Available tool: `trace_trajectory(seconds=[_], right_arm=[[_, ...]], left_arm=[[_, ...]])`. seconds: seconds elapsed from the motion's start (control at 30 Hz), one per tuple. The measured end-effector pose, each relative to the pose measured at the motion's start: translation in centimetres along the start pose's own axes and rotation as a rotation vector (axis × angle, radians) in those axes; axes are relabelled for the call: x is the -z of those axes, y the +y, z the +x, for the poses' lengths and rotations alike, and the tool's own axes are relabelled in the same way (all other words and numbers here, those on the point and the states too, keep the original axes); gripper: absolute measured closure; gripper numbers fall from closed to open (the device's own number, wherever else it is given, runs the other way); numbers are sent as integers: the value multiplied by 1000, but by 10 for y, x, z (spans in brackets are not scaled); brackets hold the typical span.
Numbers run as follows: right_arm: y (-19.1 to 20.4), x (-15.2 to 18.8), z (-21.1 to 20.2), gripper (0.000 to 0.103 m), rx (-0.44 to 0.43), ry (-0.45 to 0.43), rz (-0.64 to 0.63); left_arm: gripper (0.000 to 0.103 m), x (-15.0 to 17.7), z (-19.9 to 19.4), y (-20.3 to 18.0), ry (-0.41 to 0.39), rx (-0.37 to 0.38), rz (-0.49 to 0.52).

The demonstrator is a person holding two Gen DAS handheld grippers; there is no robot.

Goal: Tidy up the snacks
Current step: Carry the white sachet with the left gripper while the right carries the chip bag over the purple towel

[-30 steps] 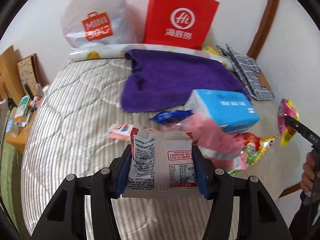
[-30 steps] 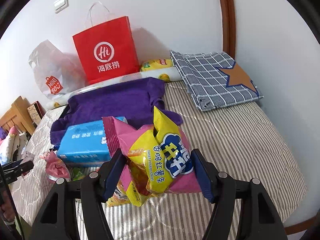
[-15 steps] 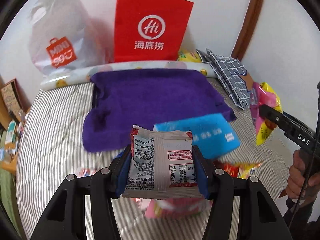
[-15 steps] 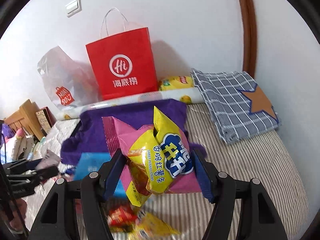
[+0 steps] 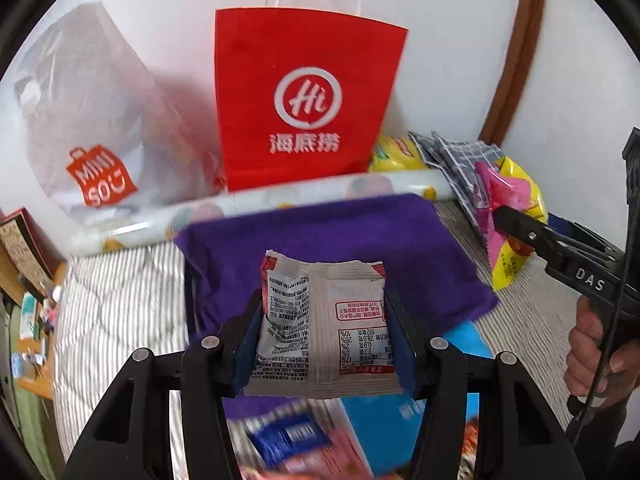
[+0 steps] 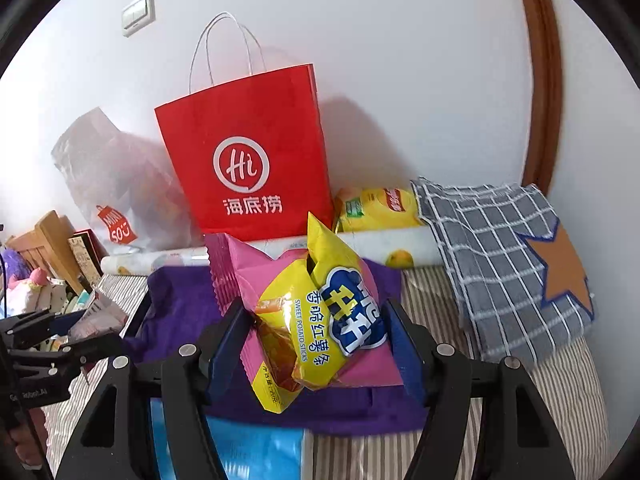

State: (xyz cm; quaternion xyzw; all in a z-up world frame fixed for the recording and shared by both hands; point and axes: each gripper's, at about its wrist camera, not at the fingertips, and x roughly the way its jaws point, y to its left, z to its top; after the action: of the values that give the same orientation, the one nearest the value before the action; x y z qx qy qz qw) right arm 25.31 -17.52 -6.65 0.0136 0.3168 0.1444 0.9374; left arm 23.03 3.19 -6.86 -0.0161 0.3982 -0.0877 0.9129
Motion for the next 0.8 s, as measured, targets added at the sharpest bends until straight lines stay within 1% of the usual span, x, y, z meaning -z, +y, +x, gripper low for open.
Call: trace_trajectory(seconds=[0.27, 0.47, 0.57, 0.67, 0.8], right_arm=[[-7, -21, 41, 38, -3, 26, -22], [-6, -30, 68, 38, -17, 51, -39], [-8, -24, 82, 38, -29, 87, -44], [-14, -14, 98, 38, -31, 132, -33], [-23, -5, 116, 38, -59, 185, -6]], left_arm=[[47, -25, 34, 25, 16, -12, -23], [47, -43, 59, 45, 26, -21, -61], [47, -43, 75, 52, 54, -27, -67], [47, -34, 91, 60, 100, -28, -78], [47, -26, 111, 64, 155, -24, -90]])
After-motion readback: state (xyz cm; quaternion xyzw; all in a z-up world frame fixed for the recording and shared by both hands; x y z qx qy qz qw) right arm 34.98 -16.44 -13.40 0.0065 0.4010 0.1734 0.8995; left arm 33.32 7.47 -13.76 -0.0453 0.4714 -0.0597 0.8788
